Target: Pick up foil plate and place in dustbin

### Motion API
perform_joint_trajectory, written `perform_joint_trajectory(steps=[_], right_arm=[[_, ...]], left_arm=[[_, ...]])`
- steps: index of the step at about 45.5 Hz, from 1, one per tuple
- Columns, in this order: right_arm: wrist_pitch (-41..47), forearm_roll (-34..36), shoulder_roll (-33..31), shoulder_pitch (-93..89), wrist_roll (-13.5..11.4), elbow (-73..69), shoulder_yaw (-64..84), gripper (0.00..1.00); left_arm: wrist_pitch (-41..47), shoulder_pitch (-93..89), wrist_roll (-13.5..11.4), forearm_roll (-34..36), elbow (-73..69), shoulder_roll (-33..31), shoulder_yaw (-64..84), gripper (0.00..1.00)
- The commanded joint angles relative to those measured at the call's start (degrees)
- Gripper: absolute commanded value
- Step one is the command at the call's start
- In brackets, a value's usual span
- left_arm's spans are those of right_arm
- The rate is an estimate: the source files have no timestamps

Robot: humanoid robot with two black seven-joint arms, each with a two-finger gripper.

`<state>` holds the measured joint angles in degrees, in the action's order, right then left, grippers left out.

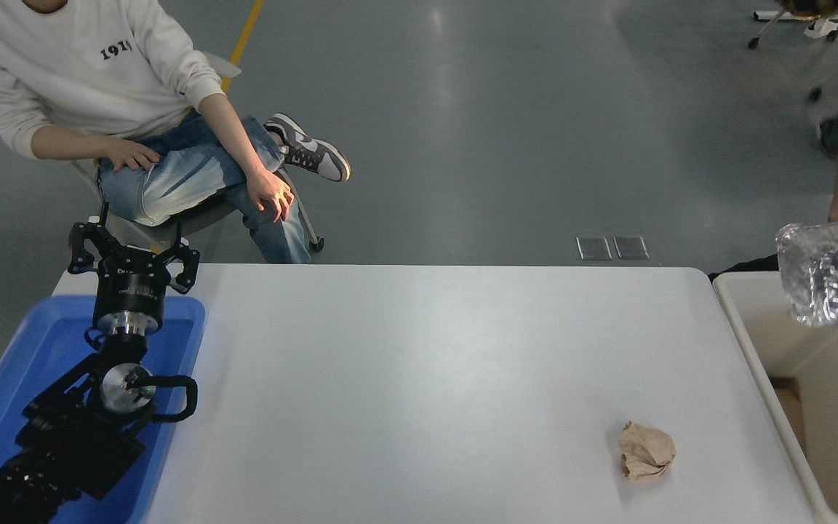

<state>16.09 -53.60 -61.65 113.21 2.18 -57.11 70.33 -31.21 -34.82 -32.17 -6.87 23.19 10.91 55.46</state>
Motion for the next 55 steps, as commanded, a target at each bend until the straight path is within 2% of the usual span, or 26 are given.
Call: perform_joint_trajectory(steps=[1,6,7,12,25,55], right_arm=[[-11.78,2.35,-1.2,-40.84,0.37,14.13,-26.71,0.0],[-12.39,5.34,3.63,-54.47,0.1,19.74,-39.72,0.0],[-12.48,6.3,6.25,-58.76,0.1,22.63,-44.27,0.0],[-12.48,7.98,10.32,-65.65,0.1,26.52,-51.52,0.0],[-11.52,8.07,10.67,-65.49,-0.07,25.38,-53.02,0.0],[-12.22,8.07,12.25,-64.69,-3.15,25.29,-53.55,0.0]], left_arm=[[0.0,0.02,0.0,0.02,0.01,-0.01,0.0,0.99],[0.0,0.02,0.0,-0.07,0.01,-0.01,0.0,0.99],[0.0,-0.07,0.0,0.01,-0.07,-0.01,0.0,0.99],[0.0,0.02,0.0,-0.07,0.01,-0.01,0.0,0.99],[0.0,-0.07,0.0,0.01,0.01,-0.01,0.0,0.99],[0.0,0.02,0.0,0.02,0.01,-0.01,0.0,0.99]])
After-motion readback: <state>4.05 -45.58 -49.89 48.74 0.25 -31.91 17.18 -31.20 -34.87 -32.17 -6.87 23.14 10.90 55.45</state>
